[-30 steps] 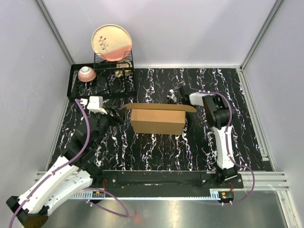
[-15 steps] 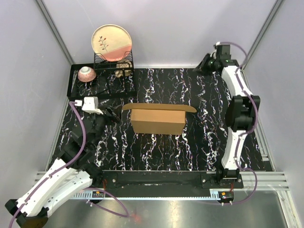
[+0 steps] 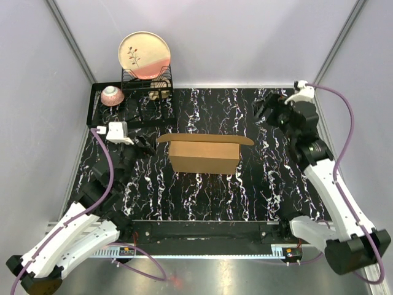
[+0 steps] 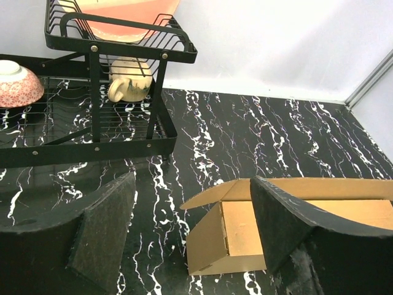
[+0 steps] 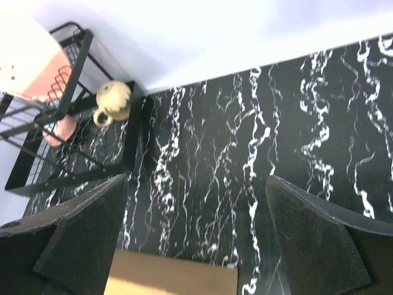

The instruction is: Fold the paper box

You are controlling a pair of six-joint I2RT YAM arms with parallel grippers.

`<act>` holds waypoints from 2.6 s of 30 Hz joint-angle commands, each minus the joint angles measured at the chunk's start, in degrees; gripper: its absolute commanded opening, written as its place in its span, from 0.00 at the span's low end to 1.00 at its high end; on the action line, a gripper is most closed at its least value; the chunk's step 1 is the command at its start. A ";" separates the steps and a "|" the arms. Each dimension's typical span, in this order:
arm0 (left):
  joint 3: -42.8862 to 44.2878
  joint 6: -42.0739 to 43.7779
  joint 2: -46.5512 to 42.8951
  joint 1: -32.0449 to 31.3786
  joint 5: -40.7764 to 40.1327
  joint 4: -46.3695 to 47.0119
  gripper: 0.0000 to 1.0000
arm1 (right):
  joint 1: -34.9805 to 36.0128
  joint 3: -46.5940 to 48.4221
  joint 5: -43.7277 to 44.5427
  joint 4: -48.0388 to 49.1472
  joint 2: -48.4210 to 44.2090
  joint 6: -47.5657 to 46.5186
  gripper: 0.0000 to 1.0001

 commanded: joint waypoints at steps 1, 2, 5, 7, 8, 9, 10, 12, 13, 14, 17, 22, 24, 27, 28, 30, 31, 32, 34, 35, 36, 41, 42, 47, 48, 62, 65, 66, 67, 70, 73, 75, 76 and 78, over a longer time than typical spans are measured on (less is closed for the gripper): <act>3.28 2.89 -0.36 0.01 0.15 2.08 0.79 | 0.31 -1.01 -2.79 -1.98 -6.99 1.13 1.00; 3.54 3.42 -0.27 0.09 1.20 1.82 0.80 | 0.31 0.92 -2.88 -6.02 -6.82 0.08 1.00; 4.68 5.00 0.25 1.14 5.22 1.20 0.83 | 0.31 4.46 -1.31 -15.02 -8.13 -1.86 1.00; 6.26 4.75 1.30 3.43 8.13 0.76 0.83 | 1.27 7.17 6.39 -22.47 -7.27 -3.18 1.00; 6.97 4.57 1.83 4.39 11.98 -0.02 0.84 | 2.85 8.84 10.61 -25.89 -6.22 -3.54 1.00; 7.67 4.40 3.14 6.49 14.02 -0.29 0.84 | 2.95 11.46 15.09 -30.80 -5.51 -3.80 1.00; 9.24 4.39 3.94 7.38 16.04 -0.64 0.84 | 2.95 11.58 15.31 -31.11 -5.94 -5.28 1.00; 10.92 4.66 6.30 9.40 21.66 -1.70 0.84 | 2.95 6.52 16.71 -24.05 -9.70 -6.44 1.00; 12.32 5.79 7.19 9.85 23.69 -1.79 0.84 | 2.95 3.44 16.19 -19.38 -15.47 -6.70 1.00; 13.20 6.23 8.07 10.29 27.01 -2.83 0.85 | 2.95 0.62 15.14 -16.29 -18.13 -6.35 1.00; 14.53 9.75 10.97 12.31 33.87 -4.33 0.85 | 2.95 4.00 9.16 -21.94 -16.42 -8.20 1.00; 12.87 13.18 11.85 16.44 44.08 -5.21 0.84 | 2.86 8.60 -0.75 -27.17 -12.53 -7.15 1.00; 12.51 14.41 12.47 17.75 45.68 -6.44 0.81 | 2.95 5.80 -6.98 -23.41 -13.85 -5.40 1.00; 11.02 17.04 12.47 19.34 47.26 -6.28 0.75 | 2.95 3.33 -10.34 -21.28 -15.43 -2.76 1.00; 9.80 17.83 12.56 19.60 47.78 -6.36 0.73 | 2.95 3.06 -10.96 -21.36 -15.18 -2.40 1.00; 8.21 19.33 12.21 19.87 49.54 -5.66 0.72 | 2.95 2.44 -11.93 -21.80 -15.00 -1.79 1.00; 6.20 21.16 11.86 20.13 50.24 -5.31 0.71 | 2.95 2.09 -12.37 -21.80 -15.08 -1.61 1.00; 5.14 21.79 11.59 20.57 50.95 -4.26 0.71 | 2.95 1.65 -12.64 -21.71 -15.08 -1.34 1.00; 3.03 23.19 11.77 21.71 52.44 -3.72 0.72 | 2.95 0.33 -14.22 -21.01 -15.43 -0.55 1.00; 2.76 23.46 12.29 21.80 52.53 -3.46 0.72 | 2.95 -0.11 -14.83 -20.57 -15.61 -0.38 1.00; 2.49 23.81 12.64 22.24 53.14 -3.11 0.72 | 2.95 -0.81 -15.62 -19.78 -15.79 -0.03 1.00; 3.28 23.91 16.15 23.47 54.64 -1.88 0.70 | 2.95 -1.69 -16.95 -18.72 -16.93 0.77 1.00; 3.63 23.82 16.68 23.73 54.82 -1.62 0.70 | 2.95 -1.61 -17.30 -18.55 -16.93 1.03 1.00; 4.95 23.90 20.02 24.18 55.26 -0.38 0.67 | 3.04 -1.87 -18.00 -18.02 -16.58 1.56 1.00; 5.13 23.99 20.38 24.18 55.43 -0.30 0.66 | 3.04 -1.96 -18.00 -17.93 -16.58 1.47 1.00; 4.69 21.53 22.05 24.18 54.21 4.71 0.31 | 3.04 -2.05 -16.42 -18.55 -16.32 1.21 0.99; 4.34 21.01 21.53 24.18 53.94 4.89 0.26 | 3.04 -1.78 -16.25 -19.07 -16.05 1.21 1.00; 4.08 20.83 21.26 24.18 53.85 5.06 0.24 | 2.95 -1.61 -16.07 -19.33 -15.53 1.21 1.00; 3.90 20.39 20.91 24.18 53.85 5.33 0.24 | 2.95 -0.91 -15.63 -19.95 -15.00 1.21 1.00; 3.81 17.85 20.30 24.18 53.59 5.24 0.21 | 2.95 2.51 -11.07 -25.03 -11.14 1.38 1.00; 2.85 17.14 19.42 23.83 52.28 4.98 0.17 | 3.04 5.59 -6.85 -30.92 -7.01 0.68 1.00; 1.70 17.05 18.37 23.56 51.83 5.59 0.16 | 3.04 5.87 -6.32 -31.12 -6.56 0.50 1.00; 1.26 17.05 18.10 23.39 51.66 5.77 0.16 | 3.04 5.52 -5.79 -30.59 -6.82 0.85 1.00; 0.56 16.79 17.66 23.21 51.48 6.12 0.13 | 3.04 5.34 -5.35 -30.06 -7.79 0.94 1.00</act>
